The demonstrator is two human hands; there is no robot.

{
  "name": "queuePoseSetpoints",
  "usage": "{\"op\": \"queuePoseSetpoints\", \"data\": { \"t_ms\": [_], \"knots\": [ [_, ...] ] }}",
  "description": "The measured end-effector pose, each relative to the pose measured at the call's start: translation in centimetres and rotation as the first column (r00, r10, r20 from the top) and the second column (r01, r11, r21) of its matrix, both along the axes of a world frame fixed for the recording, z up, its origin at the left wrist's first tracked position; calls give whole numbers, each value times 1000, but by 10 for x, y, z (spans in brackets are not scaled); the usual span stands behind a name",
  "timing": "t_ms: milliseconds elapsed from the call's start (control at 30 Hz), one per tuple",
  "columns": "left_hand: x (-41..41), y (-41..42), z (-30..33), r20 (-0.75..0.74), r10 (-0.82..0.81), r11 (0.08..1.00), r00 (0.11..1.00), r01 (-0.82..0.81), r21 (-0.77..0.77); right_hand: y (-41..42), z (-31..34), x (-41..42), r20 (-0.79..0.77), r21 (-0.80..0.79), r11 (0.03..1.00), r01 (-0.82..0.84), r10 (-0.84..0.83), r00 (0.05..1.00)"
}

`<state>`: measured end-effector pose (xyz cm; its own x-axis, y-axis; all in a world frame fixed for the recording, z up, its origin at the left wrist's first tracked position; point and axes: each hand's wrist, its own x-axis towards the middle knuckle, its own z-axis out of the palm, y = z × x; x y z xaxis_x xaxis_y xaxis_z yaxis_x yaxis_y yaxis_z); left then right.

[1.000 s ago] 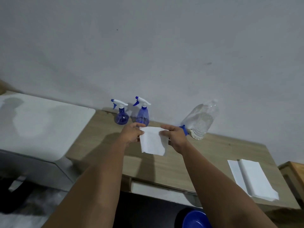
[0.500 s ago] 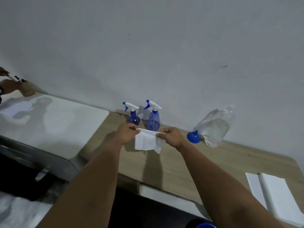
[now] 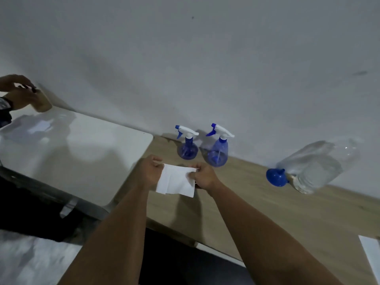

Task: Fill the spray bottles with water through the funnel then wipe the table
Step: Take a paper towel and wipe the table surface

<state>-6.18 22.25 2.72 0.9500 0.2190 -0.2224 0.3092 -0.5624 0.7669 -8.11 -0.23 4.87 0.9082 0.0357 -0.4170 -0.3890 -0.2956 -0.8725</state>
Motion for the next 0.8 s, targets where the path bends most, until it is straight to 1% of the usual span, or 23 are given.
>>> {"op": "queuePoseSetpoints", "data": {
  "t_ms": [67,100,200,267,300,333,400,433,467,533,600,633,667,733,800],
  "knots": [
    [11,4,8,18,13,1000,1000,-12,-22,25,-19,20,-2,-26,999,39,-39,999],
    [22,10,2,18,18,1000,1000,-18,-23,37,-28,31,5,-60,997,52,-51,999],
    [52,31,-19,-16,36,998,999,-36,-48,63,-48,61,29,-198,978,64,-60,998],
    [66,43,-33,-10,-9,1000,1000,9,-11,77,-59,75,50,-305,951,53,-39,998],
    [70,47,-40,-6,-54,998,999,54,18,83,-63,78,59,-397,917,36,-13,998],
    [71,51,-44,-2,-99,993,995,99,57,89,-66,78,67,-516,856,16,22,997],
    [67,55,-50,10,-167,977,986,164,134,100,-71,70,83,-727,687,-15,109,991],
    [63,57,-51,23,-190,968,981,184,169,107,-75,64,94,-779,627,-28,161,982],
    [59,59,-52,38,-210,961,977,199,193,113,-77,59,116,-800,598,-43,224,968],
    [52,63,-54,93,-238,953,967,214,213,124,-82,54,117,-799,583,-143,385,915],
    [50,67,-58,137,-224,960,965,194,200,135,-90,51,53,-785,545,-295,532,845],
    [48,68,-59,144,-209,966,967,180,187,138,-96,49,9,-782,515,-353,575,818],
    [47,67,-60,145,-198,969,969,172,178,140,-103,45,-19,-788,485,-380,597,802],
    [43,64,-61,157,-197,970,968,169,175,138,-116,39,-25,-824,434,-364,614,789],
    [39,58,-62,182,-195,971,964,163,177,129,-125,34,-14,-845,416,-336,610,792]
  ]
}}
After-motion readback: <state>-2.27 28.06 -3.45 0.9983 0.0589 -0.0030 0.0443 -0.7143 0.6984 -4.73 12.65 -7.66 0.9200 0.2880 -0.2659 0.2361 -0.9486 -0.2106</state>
